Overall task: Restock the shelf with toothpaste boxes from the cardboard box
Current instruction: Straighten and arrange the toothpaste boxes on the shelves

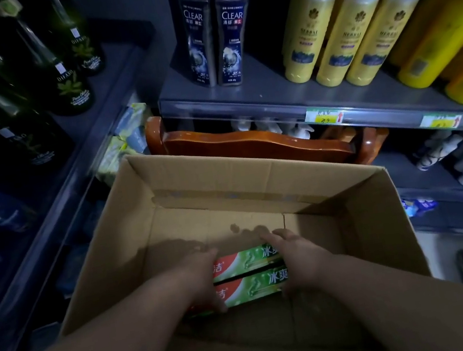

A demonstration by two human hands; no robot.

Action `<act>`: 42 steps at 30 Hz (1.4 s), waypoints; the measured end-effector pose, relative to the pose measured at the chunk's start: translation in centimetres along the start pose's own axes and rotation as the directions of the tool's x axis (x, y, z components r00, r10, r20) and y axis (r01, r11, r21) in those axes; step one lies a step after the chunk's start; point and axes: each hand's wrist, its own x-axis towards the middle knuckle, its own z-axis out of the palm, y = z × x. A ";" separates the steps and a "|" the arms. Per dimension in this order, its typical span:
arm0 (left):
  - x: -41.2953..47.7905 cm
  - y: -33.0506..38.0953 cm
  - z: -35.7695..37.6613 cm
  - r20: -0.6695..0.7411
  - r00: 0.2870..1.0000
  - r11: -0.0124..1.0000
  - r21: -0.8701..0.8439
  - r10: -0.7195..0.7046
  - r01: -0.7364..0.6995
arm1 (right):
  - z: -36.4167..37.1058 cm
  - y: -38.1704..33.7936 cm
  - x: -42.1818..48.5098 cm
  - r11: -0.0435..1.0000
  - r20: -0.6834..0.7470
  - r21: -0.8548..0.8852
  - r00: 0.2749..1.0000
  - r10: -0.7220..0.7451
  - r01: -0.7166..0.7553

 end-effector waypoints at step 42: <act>-35.8 -1.5 -9.8 -0.779 0.585 0.768 -0.512 -0.226 -0.386 | -19.7 -12.8 -19.8 0.716 -0.546 -0.057 0.579 -0.606 0.696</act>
